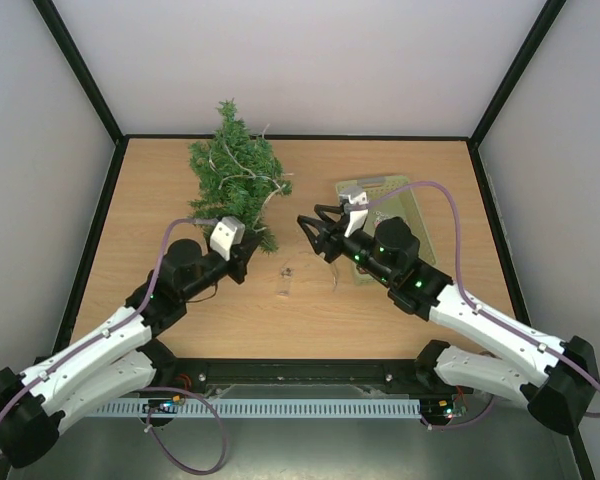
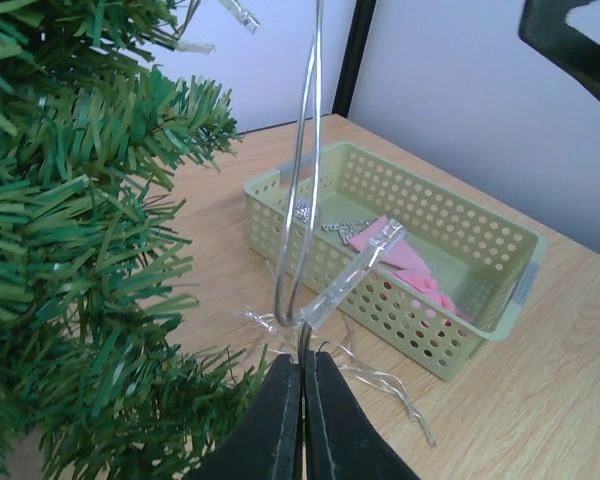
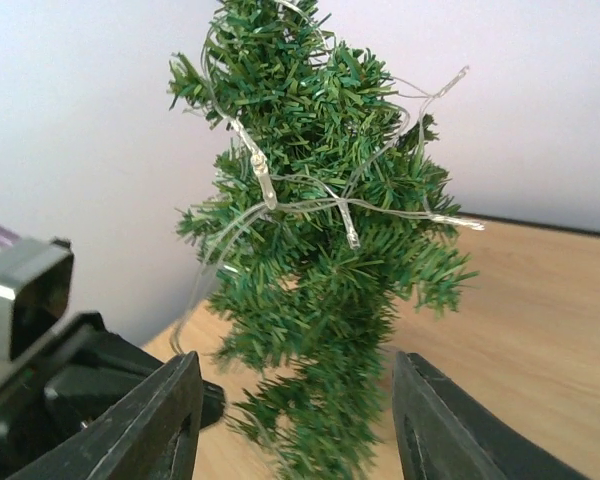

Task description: Decorate the small christmas tree

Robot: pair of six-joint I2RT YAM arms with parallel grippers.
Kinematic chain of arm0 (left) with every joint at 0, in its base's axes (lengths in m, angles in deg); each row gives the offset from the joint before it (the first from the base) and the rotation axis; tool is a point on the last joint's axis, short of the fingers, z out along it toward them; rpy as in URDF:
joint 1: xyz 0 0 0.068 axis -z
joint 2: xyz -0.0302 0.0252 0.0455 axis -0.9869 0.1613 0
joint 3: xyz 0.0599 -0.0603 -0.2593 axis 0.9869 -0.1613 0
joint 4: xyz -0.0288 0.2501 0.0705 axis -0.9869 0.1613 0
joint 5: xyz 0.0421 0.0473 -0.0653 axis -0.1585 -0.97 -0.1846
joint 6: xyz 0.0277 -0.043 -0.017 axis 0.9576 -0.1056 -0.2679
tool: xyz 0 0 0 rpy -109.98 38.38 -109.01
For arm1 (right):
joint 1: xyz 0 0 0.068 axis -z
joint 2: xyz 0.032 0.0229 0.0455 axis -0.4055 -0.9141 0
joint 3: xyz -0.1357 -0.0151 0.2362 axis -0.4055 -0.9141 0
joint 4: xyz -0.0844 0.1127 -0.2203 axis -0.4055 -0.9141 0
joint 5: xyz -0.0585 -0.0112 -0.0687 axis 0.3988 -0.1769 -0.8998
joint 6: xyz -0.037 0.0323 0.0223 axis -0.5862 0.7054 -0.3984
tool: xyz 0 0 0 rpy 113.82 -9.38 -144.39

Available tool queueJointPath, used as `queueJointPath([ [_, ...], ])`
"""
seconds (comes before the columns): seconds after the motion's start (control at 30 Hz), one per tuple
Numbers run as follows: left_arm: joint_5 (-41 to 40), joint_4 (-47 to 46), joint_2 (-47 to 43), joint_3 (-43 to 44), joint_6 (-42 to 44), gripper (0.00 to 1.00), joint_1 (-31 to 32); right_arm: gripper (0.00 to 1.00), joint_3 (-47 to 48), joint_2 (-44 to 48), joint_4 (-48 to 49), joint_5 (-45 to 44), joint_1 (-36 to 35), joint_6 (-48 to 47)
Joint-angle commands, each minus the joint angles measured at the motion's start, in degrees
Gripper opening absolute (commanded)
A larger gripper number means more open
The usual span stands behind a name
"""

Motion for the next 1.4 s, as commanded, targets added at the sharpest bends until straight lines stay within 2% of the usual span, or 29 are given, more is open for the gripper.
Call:
queueJointPath([
  [0.0,-1.0,6.3,-2.6,2.3,-4.6,0.03,0.0,0.52,-2.3,2.9,-4.1,-1.4,-0.2,-12.4],
  [0.1,-1.0,9.2,-3.5,2.8,-6.2,0.02,0.0,0.52,-2.2,3.6,-5.2,-1.1,-0.3,-14.9],
  [0.37,-0.1,15.9,-5.0,3.4,-6.5,0.02,0.0,0.51,-2.8,2.3,-2.4,-1.6,-0.2,-13.9],
  [0.57,4.9,13.5,-6.4,1.2,-3.1,0.02,0.0,0.51,-2.8,1.2,-1.3,-1.3,-0.3,-13.7],
  [0.77,8.7,13.0,-3.1,1.8,-1.0,0.02,0.0,0.51,-2.9,1.6,-1.3,-2.1,-0.3,-13.1],
  [0.97,9.2,14.2,0.8,3.3,0.5,0.02,0.0,0.5,-3.2,1.9,-1.3,-2.9,-0.2,-12.7],
  [1.37,0.4,21.1,-1.3,5.6,-5.9,0.02,-1.9,0.5,-3.1,1.8,-1.7,-2.9,-0.2,-12.8],
])
